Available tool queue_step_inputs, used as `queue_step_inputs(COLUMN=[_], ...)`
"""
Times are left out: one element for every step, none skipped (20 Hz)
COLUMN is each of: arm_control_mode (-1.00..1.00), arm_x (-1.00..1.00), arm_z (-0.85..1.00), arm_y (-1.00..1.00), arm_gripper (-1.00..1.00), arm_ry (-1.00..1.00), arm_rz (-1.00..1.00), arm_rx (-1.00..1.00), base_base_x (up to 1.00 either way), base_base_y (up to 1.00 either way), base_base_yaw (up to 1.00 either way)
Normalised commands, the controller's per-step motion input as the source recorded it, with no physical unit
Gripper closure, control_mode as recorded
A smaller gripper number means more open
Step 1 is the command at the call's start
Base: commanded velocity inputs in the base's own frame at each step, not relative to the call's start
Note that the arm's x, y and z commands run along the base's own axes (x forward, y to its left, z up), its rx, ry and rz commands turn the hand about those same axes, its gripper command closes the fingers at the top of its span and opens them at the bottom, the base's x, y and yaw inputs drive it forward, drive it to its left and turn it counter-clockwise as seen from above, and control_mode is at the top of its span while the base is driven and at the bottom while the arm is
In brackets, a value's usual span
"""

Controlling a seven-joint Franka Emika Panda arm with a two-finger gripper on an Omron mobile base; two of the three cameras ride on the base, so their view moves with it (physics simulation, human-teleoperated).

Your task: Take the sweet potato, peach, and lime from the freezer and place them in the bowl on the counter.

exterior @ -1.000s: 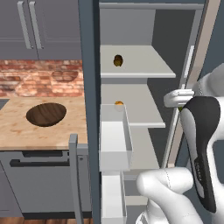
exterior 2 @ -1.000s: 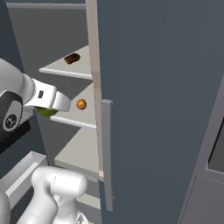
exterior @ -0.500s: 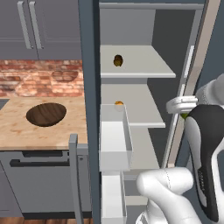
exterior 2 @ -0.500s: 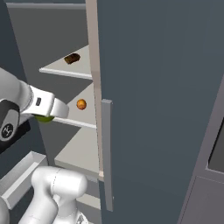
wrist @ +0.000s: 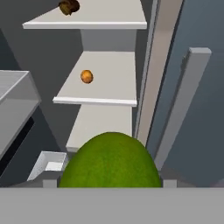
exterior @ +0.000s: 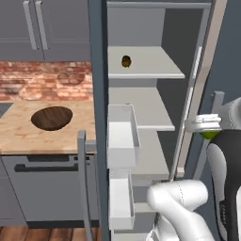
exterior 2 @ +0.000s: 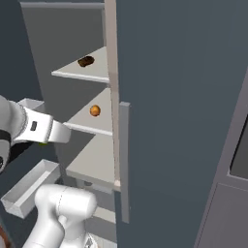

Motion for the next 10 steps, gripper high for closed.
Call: queue_step_inputs(arm_control_mode=[1.00, 1.00, 1.00, 1.00, 1.00, 1.00, 1.00, 1.00, 1.00, 1.00], arm_x=[0.00, 0.00, 0.00, 0.00, 0.00, 0.00, 0.00, 0.00, 0.00, 0.00], arm_z=[0.00, 0.00, 0.00, 0.00, 0.00, 0.00, 0.00, 0.00, 0.00, 0.00], arm_y=[0.00, 0.00, 0.00, 0.00, 0.00, 0.00, 0.00, 0.00, 0.00, 0.00], arm_gripper=[1.00, 1.00, 1.00, 1.00, 1.00, 1.00, 1.00, 1.00, 1.00, 1.00], arm_ry=[0.00, 0.00, 0.00, 0.00, 0.00, 0.00, 0.00, 0.00, 0.00, 0.00], arm_rz=[0.00, 0.00, 0.00, 0.00, 0.00, 0.00, 0.00, 0.00, 0.00, 0.00], arm_rx=[0.00, 0.00, 0.00, 0.00, 0.00, 0.00, 0.00, 0.00, 0.00, 0.00], base_base_x=[-1.00, -1.00, -1.00, -1.00, -1.00, -1.00, -1.00, -1.00, -1.00, -0.90], base_base_y=[0.00, 0.05, 0.11, 0.26, 0.39, 0.59, 0.73, 0.93, 1.00, 1.00], base_base_yaw=[0.00, 0.00, 0.00, 0.00, 0.00, 0.00, 0.00, 0.00, 0.00, 0.00])
